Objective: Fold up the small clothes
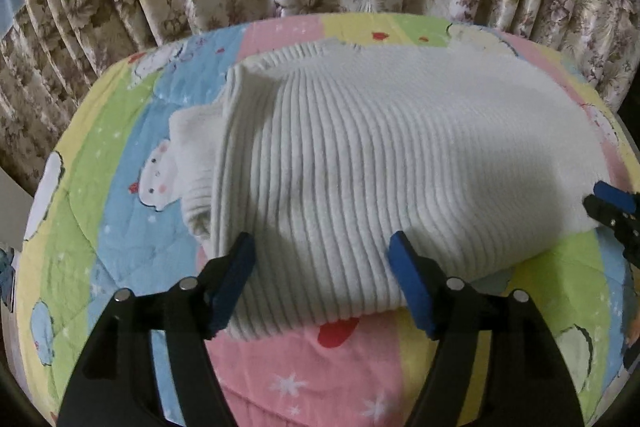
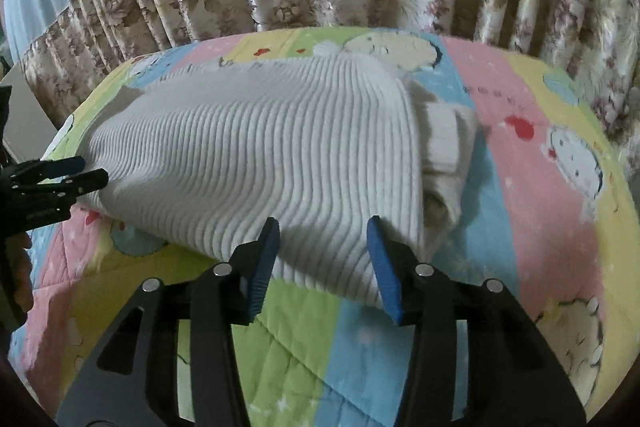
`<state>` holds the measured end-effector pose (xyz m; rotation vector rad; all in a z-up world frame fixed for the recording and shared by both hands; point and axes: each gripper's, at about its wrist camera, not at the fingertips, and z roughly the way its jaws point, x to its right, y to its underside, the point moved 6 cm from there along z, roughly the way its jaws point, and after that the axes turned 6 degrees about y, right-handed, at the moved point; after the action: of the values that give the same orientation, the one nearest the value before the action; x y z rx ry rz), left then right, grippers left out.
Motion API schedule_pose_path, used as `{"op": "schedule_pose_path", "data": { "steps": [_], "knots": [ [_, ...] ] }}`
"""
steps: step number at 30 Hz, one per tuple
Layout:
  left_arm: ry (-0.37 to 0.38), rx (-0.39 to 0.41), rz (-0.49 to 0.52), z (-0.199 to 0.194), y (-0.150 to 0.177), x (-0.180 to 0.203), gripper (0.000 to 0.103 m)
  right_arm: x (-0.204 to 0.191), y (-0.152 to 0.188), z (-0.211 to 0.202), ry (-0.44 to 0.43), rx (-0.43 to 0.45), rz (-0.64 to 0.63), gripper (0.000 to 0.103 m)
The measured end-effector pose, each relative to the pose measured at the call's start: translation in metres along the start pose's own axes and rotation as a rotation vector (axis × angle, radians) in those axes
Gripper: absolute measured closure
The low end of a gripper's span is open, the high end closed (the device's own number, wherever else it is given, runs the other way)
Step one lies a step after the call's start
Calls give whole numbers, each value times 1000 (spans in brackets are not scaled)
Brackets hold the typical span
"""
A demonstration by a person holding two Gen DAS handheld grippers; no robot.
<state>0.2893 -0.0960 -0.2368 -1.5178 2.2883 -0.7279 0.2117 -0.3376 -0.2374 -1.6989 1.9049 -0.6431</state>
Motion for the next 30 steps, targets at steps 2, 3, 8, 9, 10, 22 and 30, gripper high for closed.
{"op": "schedule_pose_path", "data": {
  "steps": [2,3,8,9,10,22,30],
  "knots": [
    [-14,-10,6,7,0,1,26,4,5,7,-19,-23,33,56],
    [-24,-8,8,8,-1,3,25,4,6,11,-20,-22,35,56],
    [-57,-46,1,2,-5,8,23,2,4,10,-39,-34,32,51],
    [-50,-47,-3,-2,-7,10,21,3,2,6,-61,-36,43,50],
    [-46,-44,-12,-7,-9,11,17,4,-3,-2,-96,-24,67,44],
    [-14,-13,-64,-36,-42,33,3,33,-34,-48,-8,97,169,3],
    [-21,44,-60,-43,-62,33,3,45,-40,-40,37,104,195,3]
  ]
}}
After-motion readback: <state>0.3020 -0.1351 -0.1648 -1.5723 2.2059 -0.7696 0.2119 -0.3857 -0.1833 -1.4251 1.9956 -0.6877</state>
